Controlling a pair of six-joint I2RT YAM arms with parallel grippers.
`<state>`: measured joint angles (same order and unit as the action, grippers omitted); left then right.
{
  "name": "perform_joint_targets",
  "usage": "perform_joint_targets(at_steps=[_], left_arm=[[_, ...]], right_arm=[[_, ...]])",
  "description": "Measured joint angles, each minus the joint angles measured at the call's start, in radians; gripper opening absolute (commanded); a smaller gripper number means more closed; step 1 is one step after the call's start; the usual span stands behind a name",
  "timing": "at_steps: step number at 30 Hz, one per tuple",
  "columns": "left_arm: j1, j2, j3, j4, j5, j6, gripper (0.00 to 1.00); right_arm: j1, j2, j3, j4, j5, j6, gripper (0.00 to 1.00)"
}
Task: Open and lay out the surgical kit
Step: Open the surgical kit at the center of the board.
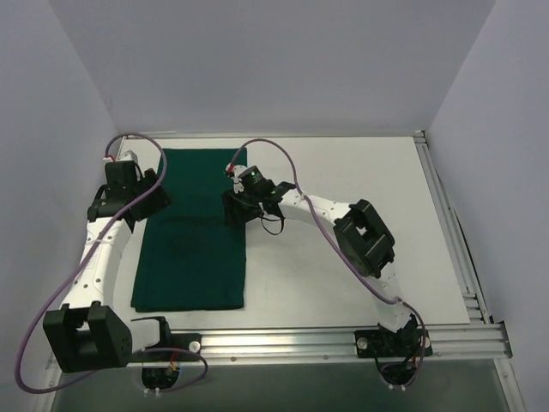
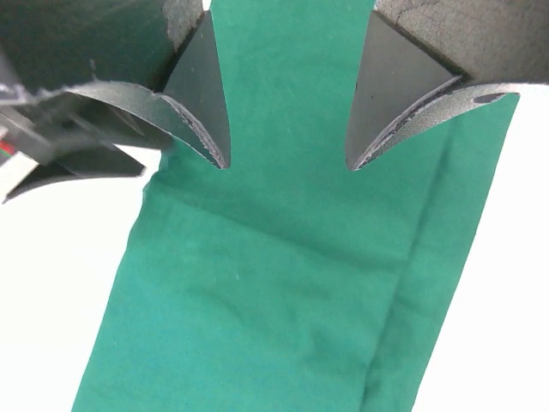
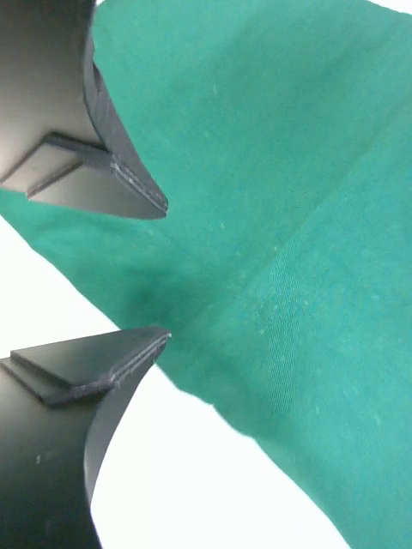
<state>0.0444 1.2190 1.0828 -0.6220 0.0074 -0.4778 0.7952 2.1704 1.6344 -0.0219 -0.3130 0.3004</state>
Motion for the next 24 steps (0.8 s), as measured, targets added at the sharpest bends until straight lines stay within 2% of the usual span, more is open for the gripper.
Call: perform_joint_targets(at_steps=[4, 9, 14, 24], left_arm=[[0.077, 0.1, 0.061, 0.014, 0.08, 0.064, 0.64], [0.172, 0.273, 0.14, 0.039, 0.23, 0.124, 0.62], [0.201, 0.455, 0.245, 0.042, 0.346, 0.191, 0.62], [0.242, 0.627, 0.312, 0.023, 0.396, 0.257, 0.63]], right_arm=[[-0.01, -0.133, -0.038, -0.04, 0.029, -0.013, 0.6], [-0.037, -0.363, -0.177, -0.048, 0.035, -0.018, 0.61], [-0.109, -0.525, -0.32, -0.045, 0.016, -0.018, 0.62], [-0.169, -0.686, -0.471, -0.081, 0.004, -0.019, 0.63]])
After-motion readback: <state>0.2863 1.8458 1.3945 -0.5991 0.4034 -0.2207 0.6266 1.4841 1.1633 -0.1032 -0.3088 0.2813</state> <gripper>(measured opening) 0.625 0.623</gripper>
